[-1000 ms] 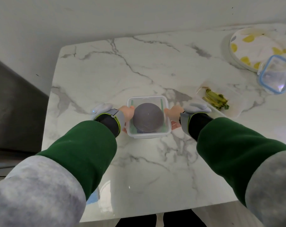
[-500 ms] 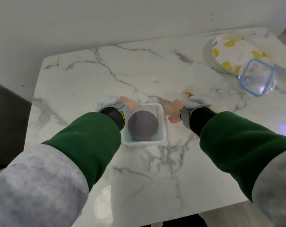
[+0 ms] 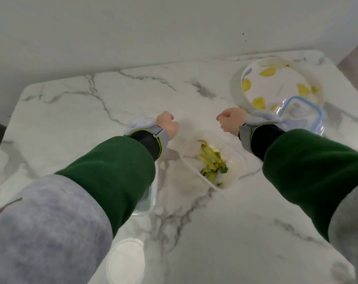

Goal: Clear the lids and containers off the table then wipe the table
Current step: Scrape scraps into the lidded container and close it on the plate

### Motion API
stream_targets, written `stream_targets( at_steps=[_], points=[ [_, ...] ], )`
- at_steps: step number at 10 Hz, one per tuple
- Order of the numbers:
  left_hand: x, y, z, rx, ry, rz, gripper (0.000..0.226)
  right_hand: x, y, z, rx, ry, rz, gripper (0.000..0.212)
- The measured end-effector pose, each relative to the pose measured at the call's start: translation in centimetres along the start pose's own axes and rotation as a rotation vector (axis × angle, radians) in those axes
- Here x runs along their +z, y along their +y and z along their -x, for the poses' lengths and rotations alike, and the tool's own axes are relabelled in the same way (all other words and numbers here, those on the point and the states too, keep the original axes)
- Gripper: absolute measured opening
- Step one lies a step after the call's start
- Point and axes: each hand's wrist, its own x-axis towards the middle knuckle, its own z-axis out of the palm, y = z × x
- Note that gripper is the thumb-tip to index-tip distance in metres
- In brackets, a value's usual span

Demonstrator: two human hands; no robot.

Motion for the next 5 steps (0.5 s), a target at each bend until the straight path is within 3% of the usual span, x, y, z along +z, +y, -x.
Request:
stream_targets(
  at_steps=[4, 5],
  points=[
    [4.8, 5.6, -4.2, -0.014, -0.076, 0.015, 0.038, -4.0, 8.4, -9.2, 0.008, 0.015, 0.407, 0.055],
    [5.4, 5.6, -4.8, -0.026, -0.086, 0.025, 0.037, -4.1, 8.6, -10.4, 0.058, 0.033, 0.383, 0.063]
  ],
)
